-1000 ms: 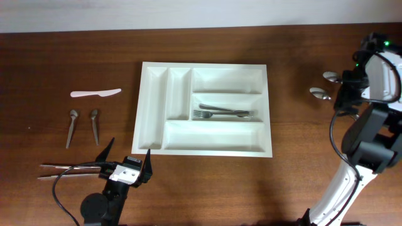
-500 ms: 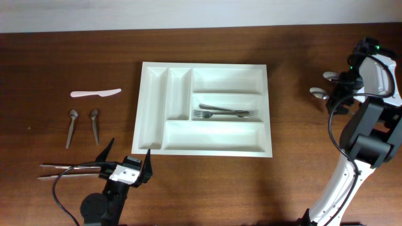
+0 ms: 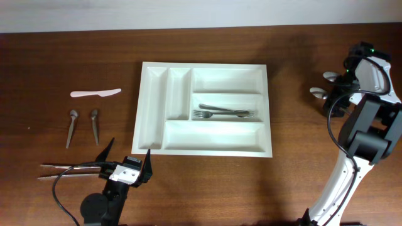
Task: Pack container
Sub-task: 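Move the right gripper back over the spoons on the right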
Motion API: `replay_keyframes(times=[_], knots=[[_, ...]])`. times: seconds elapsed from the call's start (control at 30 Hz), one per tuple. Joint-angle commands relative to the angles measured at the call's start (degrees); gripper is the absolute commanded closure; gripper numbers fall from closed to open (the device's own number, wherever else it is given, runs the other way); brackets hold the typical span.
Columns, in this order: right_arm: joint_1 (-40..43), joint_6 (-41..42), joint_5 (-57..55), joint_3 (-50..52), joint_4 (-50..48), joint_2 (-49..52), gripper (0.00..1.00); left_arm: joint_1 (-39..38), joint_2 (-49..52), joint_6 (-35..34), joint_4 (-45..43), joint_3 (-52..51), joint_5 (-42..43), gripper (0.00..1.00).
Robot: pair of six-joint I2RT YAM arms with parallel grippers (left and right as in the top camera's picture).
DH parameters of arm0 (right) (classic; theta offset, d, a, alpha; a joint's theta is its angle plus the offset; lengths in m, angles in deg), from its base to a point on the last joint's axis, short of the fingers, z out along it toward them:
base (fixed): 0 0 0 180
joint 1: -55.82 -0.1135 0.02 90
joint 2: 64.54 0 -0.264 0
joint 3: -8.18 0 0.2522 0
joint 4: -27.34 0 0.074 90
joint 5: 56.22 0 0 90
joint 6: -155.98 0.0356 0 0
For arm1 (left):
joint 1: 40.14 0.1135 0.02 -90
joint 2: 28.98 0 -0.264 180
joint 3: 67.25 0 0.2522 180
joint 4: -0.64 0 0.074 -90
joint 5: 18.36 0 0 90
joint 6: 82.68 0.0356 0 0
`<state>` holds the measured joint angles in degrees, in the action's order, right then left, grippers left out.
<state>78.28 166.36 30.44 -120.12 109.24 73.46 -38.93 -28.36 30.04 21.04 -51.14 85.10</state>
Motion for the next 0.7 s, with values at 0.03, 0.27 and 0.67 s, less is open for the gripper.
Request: replay_keyframes(times=[0.03, 0.27, 0.67], knots=[[-0.26, -0.46, 0.15, -0.11, 0.17, 1.55, 0.0, 0.17, -0.33, -0.74, -0.07, -0.44, -0.15, 0.01], [-0.2, -1.14, 0.15, -0.13, 0.17, 1.55, 0.36, 0.17, -0.33, -0.76, -0.07, -0.44, -0.15, 0.01], [-0.37, -4.61, 0.11, -1.18, 2.21, 1.44, 0.96, 0.2, -0.33, -0.76, -0.07, -0.44, -0.15, 0.01]])
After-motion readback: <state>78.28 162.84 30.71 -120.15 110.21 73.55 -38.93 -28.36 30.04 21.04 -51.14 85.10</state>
